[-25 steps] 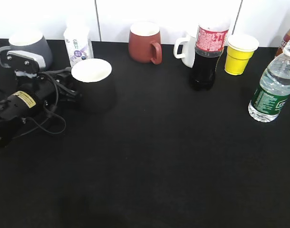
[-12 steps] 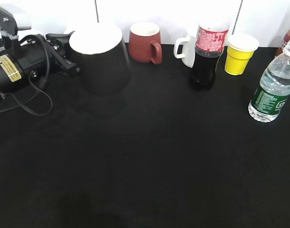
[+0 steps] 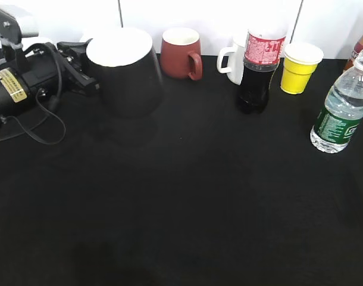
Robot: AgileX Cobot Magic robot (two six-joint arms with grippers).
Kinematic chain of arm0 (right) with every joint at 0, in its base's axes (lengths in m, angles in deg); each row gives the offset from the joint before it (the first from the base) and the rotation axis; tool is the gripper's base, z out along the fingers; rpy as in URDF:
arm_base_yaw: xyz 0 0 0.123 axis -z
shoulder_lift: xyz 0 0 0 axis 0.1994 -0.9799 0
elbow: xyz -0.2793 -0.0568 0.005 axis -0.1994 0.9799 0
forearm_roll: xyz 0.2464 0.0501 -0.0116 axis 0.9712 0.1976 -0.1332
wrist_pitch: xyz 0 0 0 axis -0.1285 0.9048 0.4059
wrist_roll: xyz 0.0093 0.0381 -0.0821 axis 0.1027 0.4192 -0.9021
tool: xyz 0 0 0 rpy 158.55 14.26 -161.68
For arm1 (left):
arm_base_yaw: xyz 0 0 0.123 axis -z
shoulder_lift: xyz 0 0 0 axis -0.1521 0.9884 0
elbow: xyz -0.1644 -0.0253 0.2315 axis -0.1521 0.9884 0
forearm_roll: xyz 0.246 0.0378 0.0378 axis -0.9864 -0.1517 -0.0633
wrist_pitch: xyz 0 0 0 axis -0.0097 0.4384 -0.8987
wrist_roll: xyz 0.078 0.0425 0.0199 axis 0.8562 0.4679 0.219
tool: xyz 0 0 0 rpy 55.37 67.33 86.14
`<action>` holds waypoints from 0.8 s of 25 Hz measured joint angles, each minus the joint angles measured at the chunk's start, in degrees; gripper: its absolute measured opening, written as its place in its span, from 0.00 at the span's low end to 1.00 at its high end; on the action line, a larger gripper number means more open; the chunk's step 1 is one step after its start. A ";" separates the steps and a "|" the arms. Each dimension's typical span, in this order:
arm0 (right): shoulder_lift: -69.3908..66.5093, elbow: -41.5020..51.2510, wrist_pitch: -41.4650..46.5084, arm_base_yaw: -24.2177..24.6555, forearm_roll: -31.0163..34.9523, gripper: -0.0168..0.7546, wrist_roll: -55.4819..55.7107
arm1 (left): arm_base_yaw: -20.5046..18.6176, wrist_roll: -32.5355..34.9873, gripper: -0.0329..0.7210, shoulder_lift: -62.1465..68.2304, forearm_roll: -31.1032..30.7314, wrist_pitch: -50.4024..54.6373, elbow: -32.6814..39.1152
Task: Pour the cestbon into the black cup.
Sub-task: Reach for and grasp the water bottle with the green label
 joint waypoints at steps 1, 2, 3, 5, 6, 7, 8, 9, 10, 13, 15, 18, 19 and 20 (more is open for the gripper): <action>-4.69 2.30 -5.67 0.00 0.00 0.78 -0.39 | 0.00 0.00 0.11 0.00 0.00 0.00 0.00; -8.39 5.78 -12.05 -0.05 0.00 0.78 -0.45 | 0.00 0.00 0.11 0.00 0.00 0.00 0.00; -12.07 10.30 -19.51 -0.05 -0.35 0.78 -0.45 | 0.00 0.00 0.11 0.00 0.00 0.00 0.00; -19.46 17.05 -28.40 -0.05 -0.94 0.78 -0.45 | 0.00 0.00 0.11 0.00 0.00 0.00 0.00; -22.75 18.89 -29.87 -0.05 -1.02 0.78 -0.32 | 0.00 0.00 0.11 0.00 0.00 0.00 0.00; -25.45 19.29 -31.96 -0.05 -1.06 0.78 -0.31 | 0.00 0.00 0.11 0.00 0.00 0.00 0.00; -27.94 19.29 -33.83 -0.05 -1.06 0.78 -0.18 | 0.00 0.00 0.11 0.00 0.00 0.00 0.00; -30.47 19.29 -34.77 -0.25 -1.06 0.78 0.50 | 0.00 0.00 0.11 0.00 0.05 0.00 0.00; -34.49 19.29 -35.75 -1.61 -1.06 0.78 0.87 | 0.00 0.00 0.11 0.00 0.00 0.00 0.00; -43.05 19.29 -39.13 -7.48 -2.59 0.78 1.06 | 0.00 0.00 0.11 0.00 0.07 0.00 0.00; -47.36 19.29 -41.95 -10.04 -2.70 0.78 1.06 | 0.00 0.00 0.11 0.00 0.07 0.00 0.00; -50.11 19.29 -49.26 -10.31 -2.72 0.78 3.95 | 0.00 0.00 0.11 0.00 0.06 0.00 0.00; -51.12 19.29 -53.15 -10.31 -2.72 0.80 4.43 | 0.00 0.00 0.11 0.00 0.06 0.00 0.00; -53.32 19.24 -56.94 -10.31 -2.72 0.81 4.57 | 0.00 0.00 0.11 0.00 0.06 0.00 0.00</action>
